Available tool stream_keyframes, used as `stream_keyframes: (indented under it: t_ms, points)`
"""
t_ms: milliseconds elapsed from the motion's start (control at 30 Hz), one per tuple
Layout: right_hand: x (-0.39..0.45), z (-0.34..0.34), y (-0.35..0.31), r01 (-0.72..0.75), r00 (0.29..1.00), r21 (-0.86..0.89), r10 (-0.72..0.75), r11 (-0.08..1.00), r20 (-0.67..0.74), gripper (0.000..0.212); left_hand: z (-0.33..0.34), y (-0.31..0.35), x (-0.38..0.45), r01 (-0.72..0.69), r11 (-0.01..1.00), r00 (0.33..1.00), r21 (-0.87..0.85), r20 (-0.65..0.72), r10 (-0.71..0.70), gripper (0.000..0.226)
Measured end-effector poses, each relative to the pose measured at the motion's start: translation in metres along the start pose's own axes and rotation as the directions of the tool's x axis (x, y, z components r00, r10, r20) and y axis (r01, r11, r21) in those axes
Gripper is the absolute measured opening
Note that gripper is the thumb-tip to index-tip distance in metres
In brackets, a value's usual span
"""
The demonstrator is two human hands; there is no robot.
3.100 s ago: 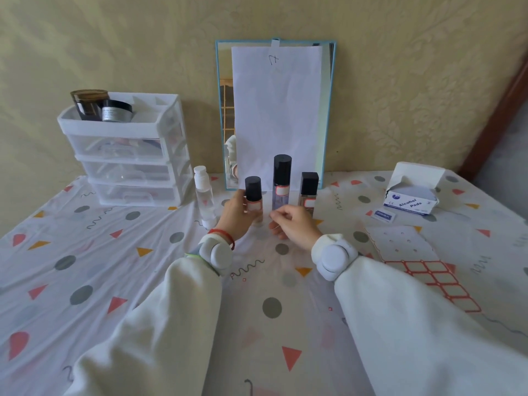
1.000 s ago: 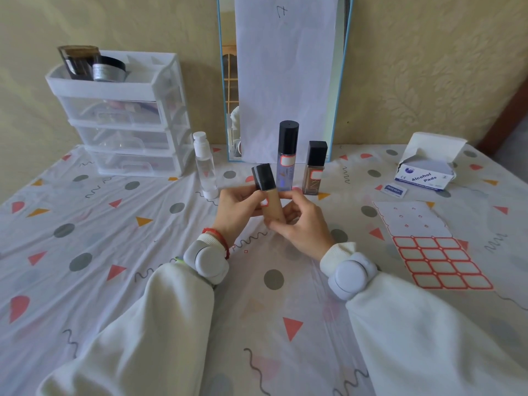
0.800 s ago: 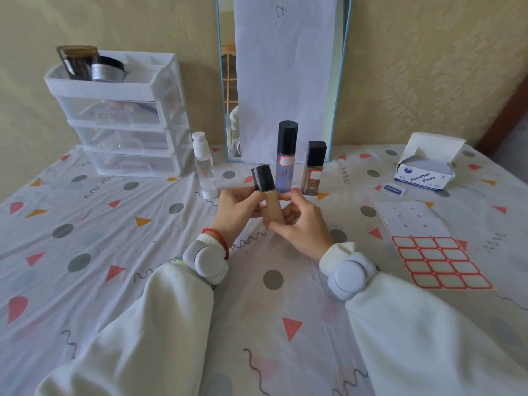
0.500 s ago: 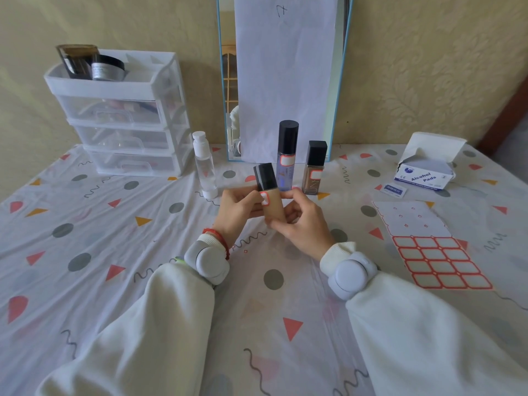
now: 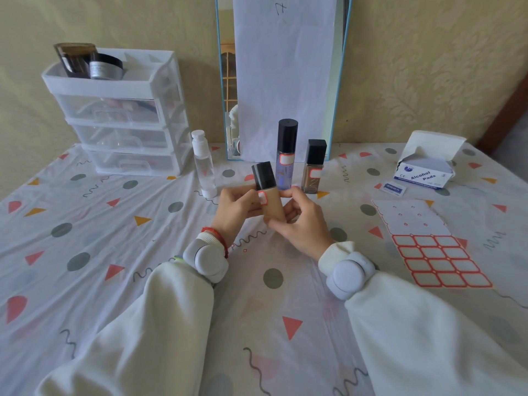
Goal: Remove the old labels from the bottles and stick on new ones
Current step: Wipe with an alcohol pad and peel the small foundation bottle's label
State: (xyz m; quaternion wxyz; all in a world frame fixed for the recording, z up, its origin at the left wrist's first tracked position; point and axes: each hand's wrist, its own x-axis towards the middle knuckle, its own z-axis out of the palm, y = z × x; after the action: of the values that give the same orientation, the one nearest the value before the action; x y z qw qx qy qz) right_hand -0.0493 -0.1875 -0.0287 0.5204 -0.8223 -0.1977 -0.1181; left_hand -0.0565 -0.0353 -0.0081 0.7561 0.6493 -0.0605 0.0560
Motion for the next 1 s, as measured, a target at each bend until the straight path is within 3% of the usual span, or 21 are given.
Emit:
stream_keyframes:
  t_ms: [1000]
  points:
    - [-0.0004, -0.0004, -0.0010, 0.034, 0.999, -0.036, -0.035, 0.999, -0.015, 0.039, -0.0026, -0.0079, 0.0047, 0.055, 0.997, 0.998, 0.047, -0.039, -0.053, 0.022]
